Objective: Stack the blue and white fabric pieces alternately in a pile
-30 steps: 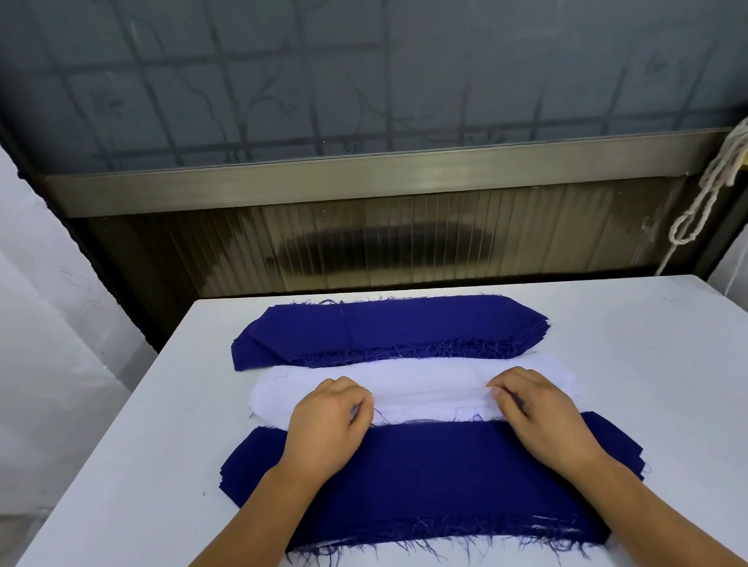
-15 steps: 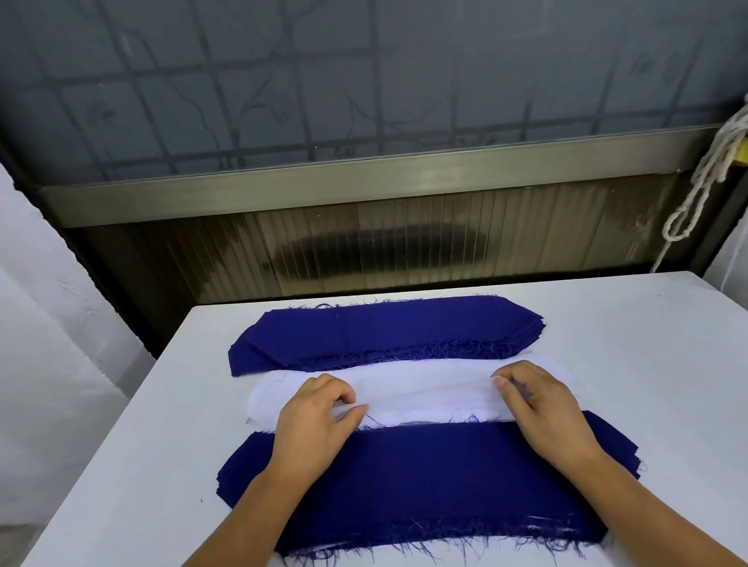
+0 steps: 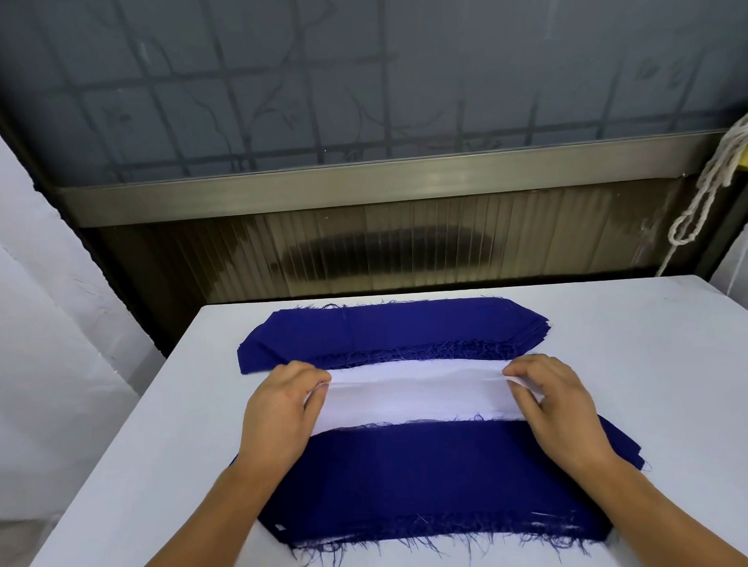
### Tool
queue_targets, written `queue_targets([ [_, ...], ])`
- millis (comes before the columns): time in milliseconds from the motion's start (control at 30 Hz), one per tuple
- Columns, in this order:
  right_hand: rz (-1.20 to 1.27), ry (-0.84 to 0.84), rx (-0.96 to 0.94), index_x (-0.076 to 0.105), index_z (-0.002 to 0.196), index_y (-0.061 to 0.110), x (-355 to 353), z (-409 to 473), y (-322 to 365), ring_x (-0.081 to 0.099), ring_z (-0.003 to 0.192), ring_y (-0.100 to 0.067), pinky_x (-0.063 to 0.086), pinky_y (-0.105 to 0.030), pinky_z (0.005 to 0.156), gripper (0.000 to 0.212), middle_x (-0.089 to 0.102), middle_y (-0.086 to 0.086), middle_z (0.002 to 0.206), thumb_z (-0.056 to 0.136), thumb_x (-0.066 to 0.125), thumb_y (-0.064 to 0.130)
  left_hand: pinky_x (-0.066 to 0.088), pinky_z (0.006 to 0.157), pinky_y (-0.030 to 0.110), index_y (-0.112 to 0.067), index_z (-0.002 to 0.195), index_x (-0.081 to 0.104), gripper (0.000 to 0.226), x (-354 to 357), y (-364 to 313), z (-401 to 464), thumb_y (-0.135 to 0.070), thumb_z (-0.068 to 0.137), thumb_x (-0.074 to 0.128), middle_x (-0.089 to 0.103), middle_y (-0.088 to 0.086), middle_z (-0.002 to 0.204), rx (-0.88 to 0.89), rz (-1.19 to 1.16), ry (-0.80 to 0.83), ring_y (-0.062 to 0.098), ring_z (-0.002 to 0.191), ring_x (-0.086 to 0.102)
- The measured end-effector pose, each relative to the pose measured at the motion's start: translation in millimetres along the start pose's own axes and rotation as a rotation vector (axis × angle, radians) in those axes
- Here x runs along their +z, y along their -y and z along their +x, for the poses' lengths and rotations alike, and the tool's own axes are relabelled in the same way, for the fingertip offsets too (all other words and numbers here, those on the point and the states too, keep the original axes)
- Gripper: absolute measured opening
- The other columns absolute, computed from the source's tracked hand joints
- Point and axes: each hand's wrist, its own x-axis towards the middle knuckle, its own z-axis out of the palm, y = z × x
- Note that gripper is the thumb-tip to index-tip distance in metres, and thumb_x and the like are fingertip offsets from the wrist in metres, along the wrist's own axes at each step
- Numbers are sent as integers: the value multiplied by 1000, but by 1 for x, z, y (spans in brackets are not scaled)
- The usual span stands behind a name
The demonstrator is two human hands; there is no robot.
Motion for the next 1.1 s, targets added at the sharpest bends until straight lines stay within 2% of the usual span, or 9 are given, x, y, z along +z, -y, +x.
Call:
queue_targets([
  [133, -101, -82, -334, 70, 95, 7, -24, -20, 5, 56, 98, -16, 37, -26, 94, 22, 66, 0, 101, 90, 50, 14, 44, 80, 18, -15, 97, 74, 31, -29, 6, -18, -30, 94, 47, 67, -4, 97, 175, 50, -40, 9, 90, 57],
  [200, -145, -49, -414, 72, 91, 7, -30, -40, 2, 56, 98, -19, 38, -28, 94, 33, 68, -1, 100, 96, 43, 20, 45, 81, 21, -14, 96, 75, 34, -32, 13, -41, -29, 96, 44, 67, -3, 97, 284, 52, -1, 12, 90, 57],
  [267, -168, 14, -454, 74, 87, 8, -33, -59, -3, 56, 97, -18, 40, -29, 91, 46, 69, -1, 98, 101, 34, 25, 46, 79, 26, -13, 95, 75, 27, -29, 17, -65, -20, 92, 49, 66, -3, 97, 375, 45, 49, 15, 88, 59],
  [400, -143, 70, -357, 75, 88, 11, -37, -74, -8, 55, 95, -8, 39, -18, 89, 56, 69, 4, 95, 104, 29, 37, 44, 78, 24, -14, 92, 74, 23, -20, 20, -92, -13, 87, 52, 65, -3, 95, 424, 28, 83, 14, 90, 57],
  [633, -96, 75, -348, 75, 87, 13, -37, -77, -12, 58, 94, -7, 47, -27, 81, 50, 68, 7, 96, 102, 35, 38, 48, 88, 21, -18, 95, 76, 27, -18, 24, -97, -26, 94, 50, 68, -8, 111, 360, -44, 139, 6, 104, 59],
  [800, -78, 68, -312, 75, 84, 12, -41, -78, -10, 57, 92, -6, 46, -24, 80, 50, 68, 6, 94, 101, 36, 37, 46, 91, 17, -23, 99, 76, 24, -15, 20, -96, -31, 92, 54, 65, -15, 114, 291, -120, 200, -2, 107, 56],
  [900, -68, 86, -315, 75, 81, 13, -45, -79, -7, 57, 92, -5, 46, -22, 80, 51, 68, 7, 92, 100, 38, 42, 46, 89, 16, -26, 97, 74, 28, -18, 18, -94, -42, 94, 52, 62, -20, 114, 253, -157, 253, -4, 107, 55],
  [1033, -85, 143, -251, 73, 84, 19, -52, -72, 3, 56, 90, -2, 44, -18, 80, 47, 65, 13, 94, 94, 44, 55, 44, 78, 12, -33, 85, 69, 27, -26, 11, -78, -55, 90, 53, 58, -28, 100, 187, -162, 317, -7, 94, 55],
  [1100, -62, 186, -196, 70, 87, 22, -50, -63, 12, 56, 87, 0, 43, -14, 78, 33, 62, 18, 94, 92, 50, 47, 43, 75, 14, -32, 81, 66, 29, -24, 0, -67, -54, 92, 51, 57, -26, 91, 184, -154, 317, -6, 87, 54],
])
